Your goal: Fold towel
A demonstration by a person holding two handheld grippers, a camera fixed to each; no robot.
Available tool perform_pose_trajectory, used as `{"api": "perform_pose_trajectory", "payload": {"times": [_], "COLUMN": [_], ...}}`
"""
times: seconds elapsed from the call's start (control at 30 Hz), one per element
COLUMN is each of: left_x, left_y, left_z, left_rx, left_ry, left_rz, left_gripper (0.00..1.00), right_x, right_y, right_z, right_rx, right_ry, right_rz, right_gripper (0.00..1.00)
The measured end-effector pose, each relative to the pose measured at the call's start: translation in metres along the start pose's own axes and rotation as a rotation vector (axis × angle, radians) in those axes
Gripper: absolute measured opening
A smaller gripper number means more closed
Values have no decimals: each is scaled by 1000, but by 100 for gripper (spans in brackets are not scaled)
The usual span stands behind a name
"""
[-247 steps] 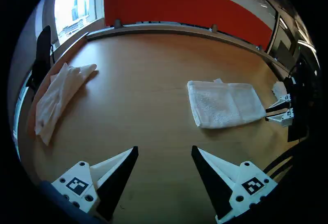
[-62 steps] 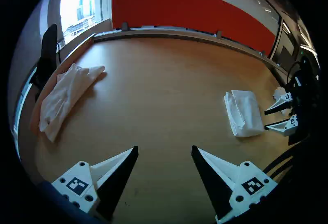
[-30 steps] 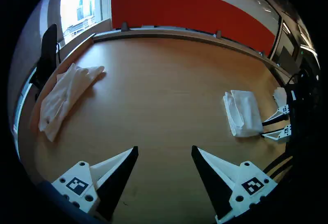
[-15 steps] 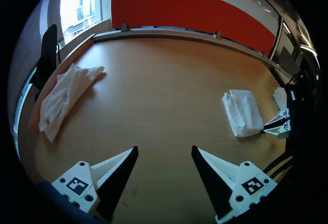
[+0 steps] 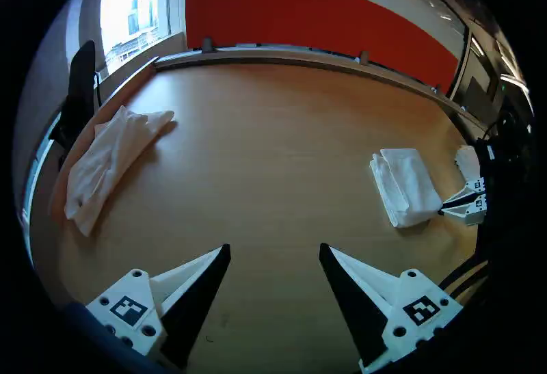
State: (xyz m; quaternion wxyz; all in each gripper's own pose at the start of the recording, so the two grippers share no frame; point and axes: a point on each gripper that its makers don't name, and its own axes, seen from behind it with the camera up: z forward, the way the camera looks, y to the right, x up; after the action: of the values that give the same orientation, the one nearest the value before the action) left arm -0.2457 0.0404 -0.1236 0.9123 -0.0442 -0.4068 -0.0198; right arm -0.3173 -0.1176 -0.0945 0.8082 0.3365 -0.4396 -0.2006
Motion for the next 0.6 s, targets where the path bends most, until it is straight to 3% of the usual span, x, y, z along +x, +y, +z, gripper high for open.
{"api": "perform_pose_trajectory", "payload": {"times": [0.2, 0.6], "left_x": [1, 7], "left_y": [0, 4], "left_z": [-1, -4], "left_rx": [-3, -17], "left_ry": [6, 30], "left_rz": [2, -5], "left_gripper": [97, 97], "right_x": [17, 80], "right_y": [5, 22], "right_z": [-11, -35], "right_rx": [-14, -57], "right_ry": [26, 75], "right_rz": [-22, -62], "right_gripper": [4, 4]}}
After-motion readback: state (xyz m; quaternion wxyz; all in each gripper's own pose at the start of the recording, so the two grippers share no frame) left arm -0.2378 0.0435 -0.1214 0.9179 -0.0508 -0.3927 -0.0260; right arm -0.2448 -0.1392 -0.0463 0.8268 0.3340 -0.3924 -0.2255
